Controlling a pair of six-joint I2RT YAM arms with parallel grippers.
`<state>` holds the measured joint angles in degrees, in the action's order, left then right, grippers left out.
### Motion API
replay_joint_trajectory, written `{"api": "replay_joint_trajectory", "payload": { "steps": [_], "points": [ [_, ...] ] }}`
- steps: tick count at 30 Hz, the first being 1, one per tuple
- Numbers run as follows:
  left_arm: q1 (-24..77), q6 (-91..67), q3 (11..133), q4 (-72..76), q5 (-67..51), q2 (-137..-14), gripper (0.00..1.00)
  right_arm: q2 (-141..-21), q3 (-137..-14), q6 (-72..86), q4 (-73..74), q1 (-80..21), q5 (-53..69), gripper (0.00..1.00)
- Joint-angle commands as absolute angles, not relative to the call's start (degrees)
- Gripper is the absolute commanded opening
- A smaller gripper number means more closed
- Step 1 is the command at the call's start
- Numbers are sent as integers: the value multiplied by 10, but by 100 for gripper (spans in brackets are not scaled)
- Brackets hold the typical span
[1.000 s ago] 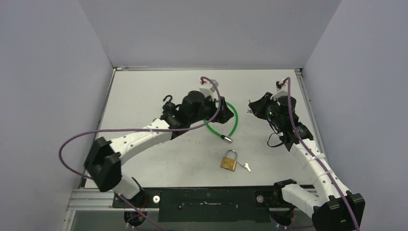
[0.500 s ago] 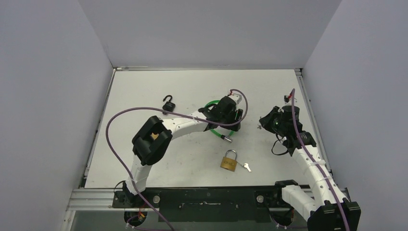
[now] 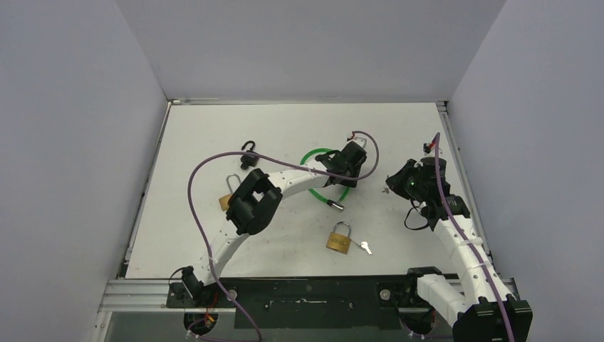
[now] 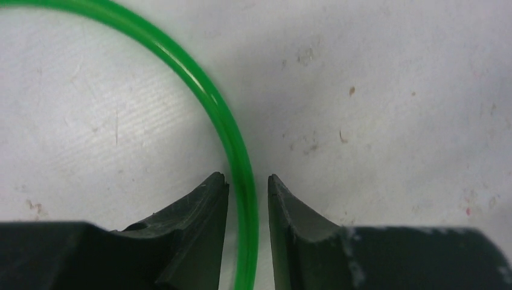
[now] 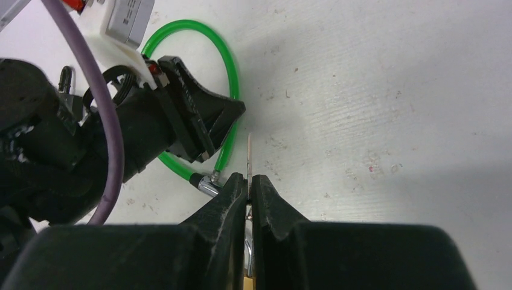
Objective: Unlock with the key
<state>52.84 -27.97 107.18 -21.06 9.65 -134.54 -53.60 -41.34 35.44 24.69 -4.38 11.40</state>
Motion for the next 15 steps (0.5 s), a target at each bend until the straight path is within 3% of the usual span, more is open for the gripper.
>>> {"api": "replay_joint_trajectory", "payload": {
  "steps": [1,8,11,15],
  "points": [
    [531,-272,1189,-316,149,-1408,27,-528,-435,365,237,-38,127,0],
    [531,-292,1260,-408,173,-1471,21,-528,-437,365,237,-34,127,0],
    [529,-290,1285,-420,167,-1481,0,-530,-439,365,237,-34,127,0],
    [525,-262,1288,-384,129,-1449,0,-532,-443,363,238,-34,125,0]
  ]
}}
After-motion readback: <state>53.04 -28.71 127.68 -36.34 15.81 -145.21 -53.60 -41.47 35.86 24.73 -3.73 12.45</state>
